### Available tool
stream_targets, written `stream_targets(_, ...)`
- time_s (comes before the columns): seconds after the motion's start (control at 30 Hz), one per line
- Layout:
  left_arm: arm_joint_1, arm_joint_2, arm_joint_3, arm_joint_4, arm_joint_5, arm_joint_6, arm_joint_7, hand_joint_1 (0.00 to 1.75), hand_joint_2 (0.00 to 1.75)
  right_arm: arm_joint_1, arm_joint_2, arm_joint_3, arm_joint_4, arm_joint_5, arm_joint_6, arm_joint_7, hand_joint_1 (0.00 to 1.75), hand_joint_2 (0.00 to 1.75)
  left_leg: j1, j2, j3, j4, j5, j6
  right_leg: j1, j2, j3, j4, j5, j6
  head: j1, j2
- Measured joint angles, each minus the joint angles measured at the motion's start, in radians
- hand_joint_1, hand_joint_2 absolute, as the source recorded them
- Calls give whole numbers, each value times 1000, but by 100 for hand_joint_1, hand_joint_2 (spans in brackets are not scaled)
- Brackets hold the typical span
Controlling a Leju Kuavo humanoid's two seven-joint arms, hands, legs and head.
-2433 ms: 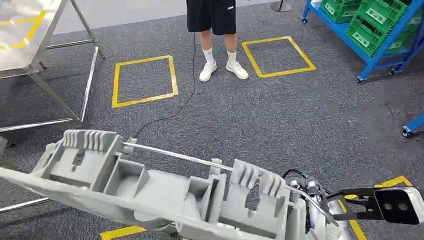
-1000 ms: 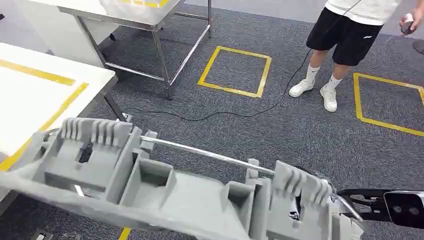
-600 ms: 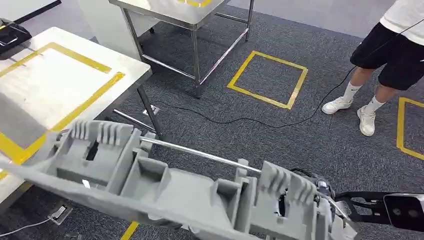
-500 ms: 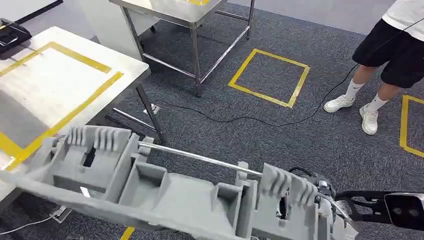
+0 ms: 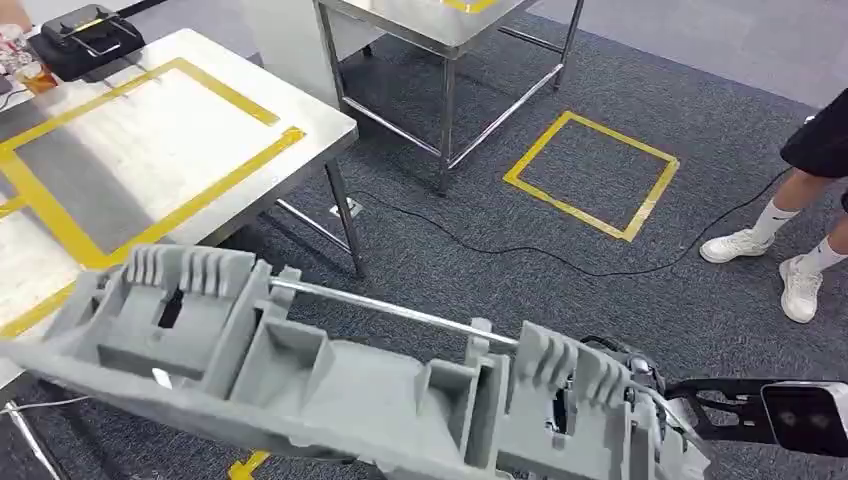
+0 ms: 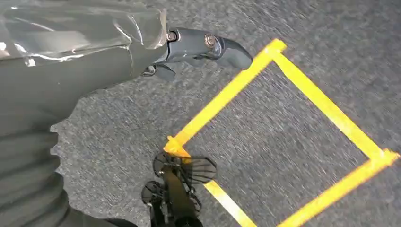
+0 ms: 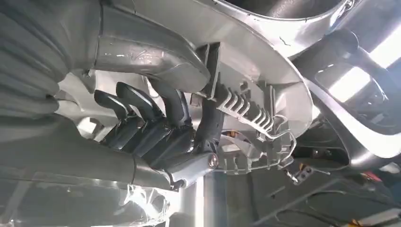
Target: Take the parts from the cabinet and place them on the table.
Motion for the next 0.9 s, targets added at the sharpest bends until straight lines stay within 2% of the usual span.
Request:
stream_targets(0.03, 2, -2, 0, 0, 1, -3, 0, 0, 175, -2, 0, 1, -1, 0, 0, 2, 173, 175, 11, -13, 15, -16, 11, -2, -6, 56, -9, 22, -8, 3, 4, 0)
stream_targets(0.07, -2, -2, 0, 0, 0, -3, 0, 0, 175, -2, 0, 1, -4, 0, 0, 4, 173, 175, 15, -23, 18, -20, 15, 3, -9, 105, -33, 72, -32, 1, 3, 0)
stream_targets(0.1, -6, -1, 0, 1, 0, -7, 0, 0, 175, 1, -2, 0, -4, -1, 0, 6, 173, 175, 18, -39, 17, -20, 16, 4, -13, 130, -70, 148, -62, -1, 8, 0)
stream_targets(0.13, -8, -2, 0, 2, 0, -10, 0, 0, 175, 5, -5, -1, -4, -2, -1, 8, 173, 175, 19, -57, 15, -20, 16, 4, -17, 139, -114, 229, -92, -1, 8, 0)
stream_targets(0.17, -8, -3, 0, 3, 0, -12, 1, 0, 175, 6, -5, 0, -4, -2, -1, 9, 173, 175, 19, -73, 15, -19, 16, 4, -20, 141, -148, 289, -108, 3, 8, 0)
stream_targets(0.2, -7, -3, 0, 6, 0, -16, 2, 0, 175, 7, -5, 0, -4, -2, -1, 10, 173, 175, 20, -88, 15, -19, 16, 3, -23, 141, -162, 307, -104, 11, 8, 0)
stream_targets(0.23, -6, -3, 0, 9, 1, -20, 3, 0, 175, 7, -6, -1, -4, -3, -1, 13, 173, 175, 24, -107, 17, -18, 15, 1, -28, 142, -151, 271, -79, 25, 8, 0)
stream_targets(0.27, -6, -3, 0, 10, 2, -23, 6, 0, 175, 7, -6, 0, -4, -5, 0, 15, 173, 175, 27, -122, 17, -15, 14, -4, -32, 145, -121, 199, -42, 39, 8, 0)
stream_targets(0.3, -6, -3, 1, 11, 3, -28, 10, 0, 175, 7, -6, 0, -4, -6, -1, 16, 173, 175, 32, -140, 17, -7, 10, -12, -40, 160, -74, 95, 6, 55, 8, 0)
stream_targets(0.33, -6, -3, 1, 13, 3, -31, 11, 0, 175, 7, -6, 0, -4, -7, -1, 18, 173, 175, 33, -153, 11, 2, 4, -20, -51, 198, -42, 15, 33, 64, 9, 0)
stream_targets(0.37, -6, -1, 1, 14, 3, -31, 12, 0, 175, 7, -6, 0, -3, -8, -1, 20, 173, 175, 28, -164, 4, 9, 2, -29, -42, 222, -46, 23, 29, 54, 15, 0)
stream_targets(0.4, -5, 0, 1, 14, 3, -32, 13, 0, 175, 8, -6, 0, -6, -9, -1, 21, 173, 175, 28, -170, -2, 13, 2, -32, -45, 213, -42, 21, 32, 37, 12, 0)
stream_targets(0.43, -3, 0, 1, 16, 3, -33, 14, 0, 175, 7, -6, -1, -6, -13, -1, 21, 173, 175, 30, -177, -6, 10, 4, -36, -41, 207, -45, 22, 32, 32, 13, 0)
stream_targets(0.47, 2, 0, 2, 18, 3, -33, 15, 0, 175, 6, -4, 0, -6, -15, -1, 22, 173, 175, 33, -184, -8, 8, 5, -39, -38, 198, -43, 22, 31, 23, 14, 0)
stream_targets(0.5, 6, 3, 3, 19, 3, -33, 15, 0, 175, 6, -2, 0, -6, -16, -1, 23, 173, 175, 35, -193, -9, 11, 3, -41, -47, 187, -41, 20, 32, 18, 14, 0)
stream_targets(0.53, 6, 2, 3, 21, 3, -33, 17, 0, 175, 5, -1, 0, -6, -16, -1, 26, 173, 175, 32, -151, -16, 26, -5, -47, -46, 175, -36, 17, 31, 14, 14, 0)
stream_targets(0.57, 4, 2, 3, 22, 3, -33, 17, 0, 175, 6, 1, 0, -6, -17, -1, 29, 173, 175, 28, -97, -33, 66, -29, -51, -44, 163, -32, 17, 28, 4, 1, 0)
stream_targets(0.6, 2, 3, 3, 22, 3, -33, 17, 0, 175, 6, 1, -1, -7, -18, -1, 30, 173, 175, 31, -65, -70, 139, -64, -55, -40, 152, -31, 17, 26, -1, 1, 0)
stream_targets(0.63, 1, 3, 3, 23, 3, -33, 17, 0, 175, 8, 2, -1, -7, -18, -2, 31, 173, 175, 34, -51, -115, 226, -102, -56, -36, 138, -30, 18, 23, -4, 0, 0)
stream_targets(0.67, 1, 3, 3, 23, 3, -34, 17, 0, 175, 9, 2, -1, -6, -21, -2, 33, 173, 175, 34, -45, -156, 301, -128, -57, -33, 123, -31, 18, 21, -7, 1, 0)
stream_targets(0.7, 1, 2, 3, 24, 3, -37, 17, 0, 175, 9, 2, -1, -6, -22, -2, 35, 173, 175, 34, -44, -176, 335, -129, -58, -32, 110, -30, 18, 19, -9, 0, 0)
stream_targets(0.73, 2, 1, 3, 24, 3, -38, 17, 0, 175, 9, 2, -1, -6, -22, -2, 37, 173, 175, 34, -44, -172, 319, -110, -55, -30, 97, -28, 18, 17, -11, 0, 0)
stream_targets(0.77, 4, 1, 3, 24, 3, -37, 18, 0, 175, 9, 3, -1, -7, -22, -2, 38, 173, 175, 33, -41, -143, 258, -72, -51, -27, 86, -24, 18, 14, -10, 0, 0)
stream_targets(0.8, 4, 1, 3, 24, 2, -37, 18, 0, 175, 8, 4, -1, -7, -22, -2, 39, 173, 175, 30, -31, -94, 166, -27, -42, -23, 74, -19, 17, 10, -9, 0, 0)
stream_targets(0.83, 4, 2, 4, 24, 2, -36, 18, 0, 175, 8, 6, -1, -7, -23, -2, 40, 173, 175, 20, 6, -39, 66, 11, -25, -20, 62, -13, 17, 5, -9, 0, 0)
stream_targets(0.87, 0, 6, 4, 23, 1, -35, 18, 0, 175, 8, 7, -1, -8, -25, -2, 43, 173, 175, 4, 66, -20, 31, -5, -13, -17, 53, -10, 17, 2, -6, 3, 0)
stream_targets(0.9, -1, 4, 3, 23, -2, -35, 18, 0, 175, 8, 6, -1, -9, -26, -2, 46, 173, 175, 2, 56, -21, 28, -4, -11, -12, 43, -12, 17, 0, -2, 2, 0)
